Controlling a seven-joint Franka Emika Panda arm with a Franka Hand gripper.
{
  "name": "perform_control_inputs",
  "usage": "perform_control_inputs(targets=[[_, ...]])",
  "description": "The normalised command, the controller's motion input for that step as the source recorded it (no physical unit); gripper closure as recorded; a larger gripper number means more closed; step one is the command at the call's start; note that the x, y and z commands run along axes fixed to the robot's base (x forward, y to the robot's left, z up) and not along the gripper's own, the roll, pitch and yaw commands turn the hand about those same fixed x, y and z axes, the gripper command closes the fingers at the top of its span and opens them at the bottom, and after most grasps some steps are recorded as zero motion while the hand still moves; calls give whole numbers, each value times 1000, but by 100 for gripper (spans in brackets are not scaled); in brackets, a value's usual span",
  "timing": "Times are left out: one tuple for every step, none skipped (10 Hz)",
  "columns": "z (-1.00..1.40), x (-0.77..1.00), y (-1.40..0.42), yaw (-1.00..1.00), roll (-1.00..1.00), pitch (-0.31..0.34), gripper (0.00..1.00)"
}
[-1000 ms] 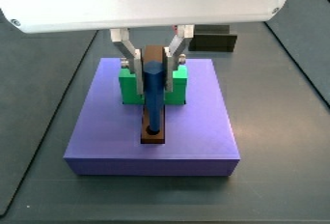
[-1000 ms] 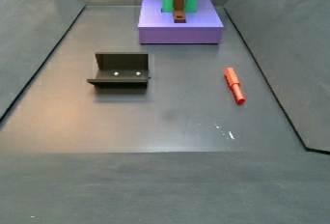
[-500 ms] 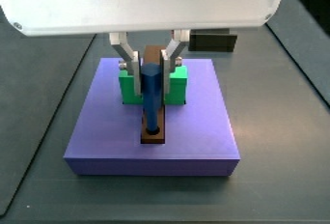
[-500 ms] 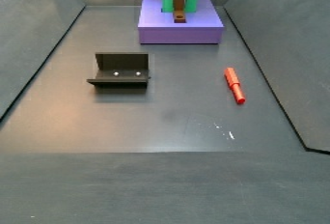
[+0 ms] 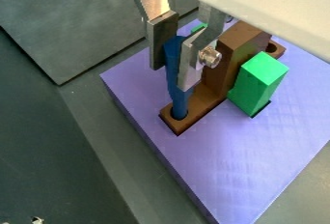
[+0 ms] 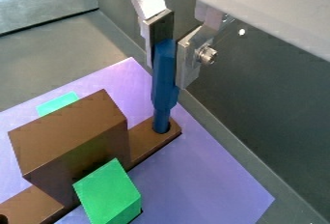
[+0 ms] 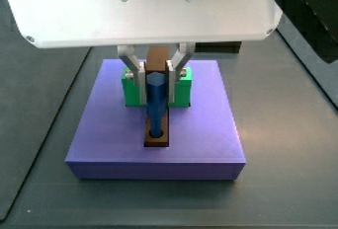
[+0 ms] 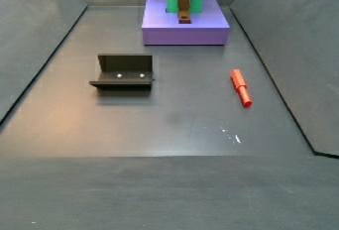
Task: Pick up the blue object. Move up. Place the blue object on the fixture. Regrasp the blue object. Move to above the board. Insert the blue object.
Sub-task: Insert the blue object.
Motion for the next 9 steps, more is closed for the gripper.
perform_control_inputs(targets=[[-266,117,0,0,46,0,100],[-406,149,0,0,69,3,100],[-503,137,0,-14,41,0,100],[-540,100,0,-54,50,0,100],[-574,63,0,-60,63,0,100],[-651,40,0,-91,80,0,100],[-634,34,0,-100,83,0,100],[-237,111,0,0,0,0,100],[-111,97,-189,63,-36,-26,100]])
